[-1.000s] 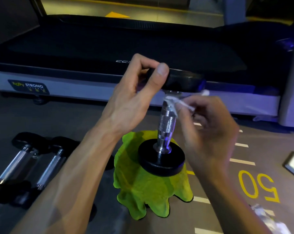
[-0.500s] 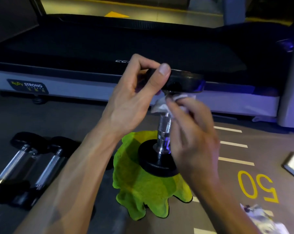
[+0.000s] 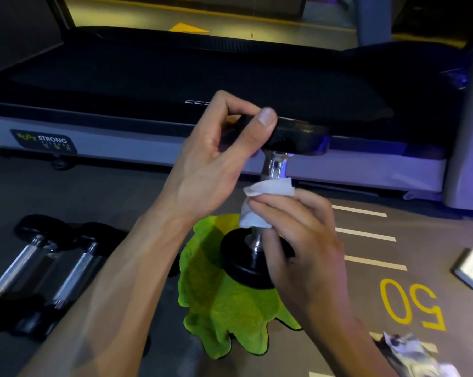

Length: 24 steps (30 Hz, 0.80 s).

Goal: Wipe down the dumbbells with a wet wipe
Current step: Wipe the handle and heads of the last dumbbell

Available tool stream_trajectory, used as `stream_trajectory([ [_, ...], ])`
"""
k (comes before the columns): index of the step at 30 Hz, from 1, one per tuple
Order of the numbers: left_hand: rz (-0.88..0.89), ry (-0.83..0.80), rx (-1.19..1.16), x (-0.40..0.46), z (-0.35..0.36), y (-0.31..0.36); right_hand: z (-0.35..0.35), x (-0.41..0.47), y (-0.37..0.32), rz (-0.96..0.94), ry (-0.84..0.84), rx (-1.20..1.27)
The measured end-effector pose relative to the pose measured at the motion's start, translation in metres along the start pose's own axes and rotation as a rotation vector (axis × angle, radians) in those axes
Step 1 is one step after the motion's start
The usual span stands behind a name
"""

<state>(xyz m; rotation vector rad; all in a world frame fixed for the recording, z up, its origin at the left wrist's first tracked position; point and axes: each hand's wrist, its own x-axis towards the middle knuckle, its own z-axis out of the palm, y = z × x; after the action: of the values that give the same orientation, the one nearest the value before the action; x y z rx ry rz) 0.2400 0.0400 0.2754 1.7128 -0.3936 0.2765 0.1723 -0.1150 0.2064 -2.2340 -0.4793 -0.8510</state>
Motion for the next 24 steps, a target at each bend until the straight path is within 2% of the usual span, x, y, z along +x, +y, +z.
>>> stream_trajectory([
  [2, -0.022, 0.007, -0.007, 0.000, 0.001, 0.001, -0.003, 0.002, -0.001, 0.140, 0.053, 0.202],
  [6, -0.043, 0.020, -0.004, 0.001, 0.003, 0.003, -0.007, 0.022, -0.005, 0.644, 0.309, 0.819],
  [8, -0.044, 0.019, -0.003, 0.001, 0.005, 0.003, -0.007, 0.031, -0.002, 0.759, 0.407, 1.006],
  [10, -0.042, 0.021, -0.003, 0.001, 0.005, 0.003, -0.005, 0.038, -0.005, 0.770, 0.440, 1.041],
  [13, -0.040, 0.033, 0.009, 0.001, 0.006, 0.003, 0.003, 0.037, -0.016, 0.672, 0.376, 0.881],
  [19, -0.026, 0.044, 0.023, 0.002, 0.003, -0.001, 0.020, 0.020, -0.019, 0.283, 0.292, 0.226],
  [24, -0.012, 0.047, 0.018, 0.005, 0.001, -0.002, 0.017, 0.024, -0.020, 0.057, 0.106, -0.030],
])
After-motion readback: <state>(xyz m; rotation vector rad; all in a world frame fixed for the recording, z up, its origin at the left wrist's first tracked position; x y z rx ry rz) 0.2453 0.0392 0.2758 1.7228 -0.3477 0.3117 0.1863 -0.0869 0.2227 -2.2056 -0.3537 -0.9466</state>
